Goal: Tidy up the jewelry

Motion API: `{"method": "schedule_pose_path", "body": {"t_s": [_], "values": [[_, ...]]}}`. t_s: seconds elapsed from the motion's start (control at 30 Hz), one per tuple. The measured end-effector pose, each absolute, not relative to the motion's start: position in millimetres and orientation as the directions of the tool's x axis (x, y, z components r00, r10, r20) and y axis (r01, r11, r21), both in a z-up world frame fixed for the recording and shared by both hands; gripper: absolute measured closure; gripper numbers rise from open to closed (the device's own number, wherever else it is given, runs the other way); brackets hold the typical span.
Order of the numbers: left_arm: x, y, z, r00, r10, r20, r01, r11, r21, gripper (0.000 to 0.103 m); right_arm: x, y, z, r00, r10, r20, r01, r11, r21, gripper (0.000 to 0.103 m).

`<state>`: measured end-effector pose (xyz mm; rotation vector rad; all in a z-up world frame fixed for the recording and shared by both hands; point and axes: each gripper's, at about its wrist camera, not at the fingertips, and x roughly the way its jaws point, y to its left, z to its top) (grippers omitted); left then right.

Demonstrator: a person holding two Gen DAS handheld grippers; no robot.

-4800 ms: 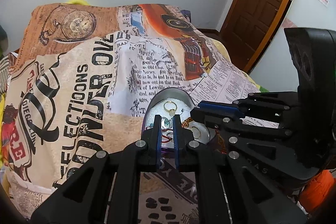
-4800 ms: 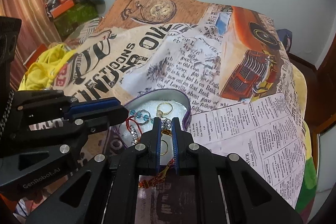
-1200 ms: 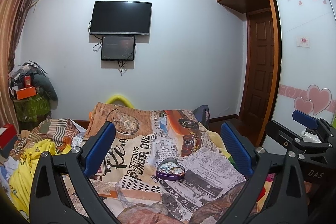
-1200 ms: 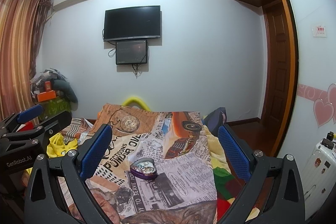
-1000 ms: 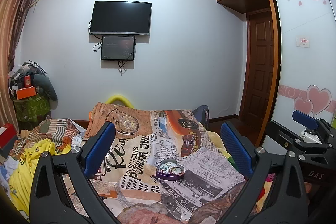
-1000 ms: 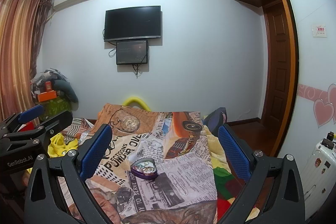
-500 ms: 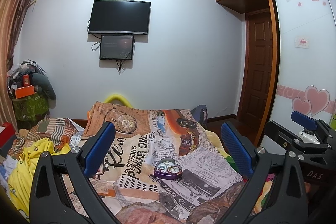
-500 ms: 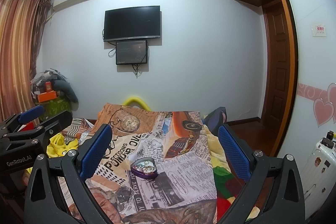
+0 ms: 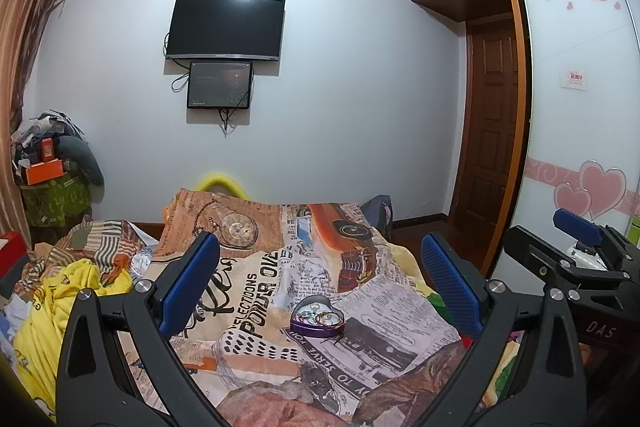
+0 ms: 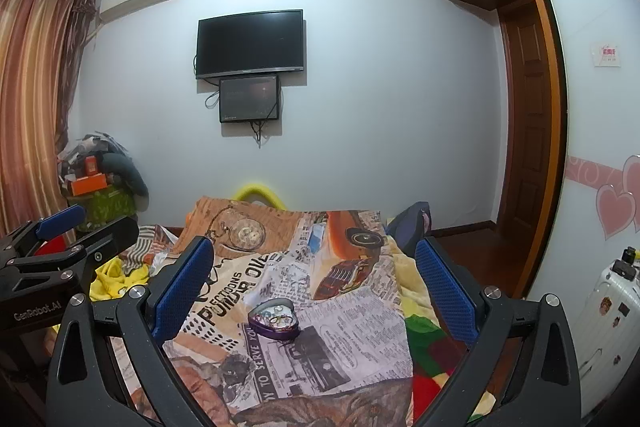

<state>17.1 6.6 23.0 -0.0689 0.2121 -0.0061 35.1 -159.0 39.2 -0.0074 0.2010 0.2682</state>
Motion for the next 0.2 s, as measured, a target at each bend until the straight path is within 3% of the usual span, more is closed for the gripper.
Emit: {"method": "schedule_pose_path", "body": {"t_s": [0.2], "values": [[17.9,7.4,22.1,0.977,-0.013,-0.215,-0.002,0.998,-0.070,0.002,37.3,-157.4,39.1,0.943,0.262,-0.204,-0.264,0.964,0.020,0.003]]}}
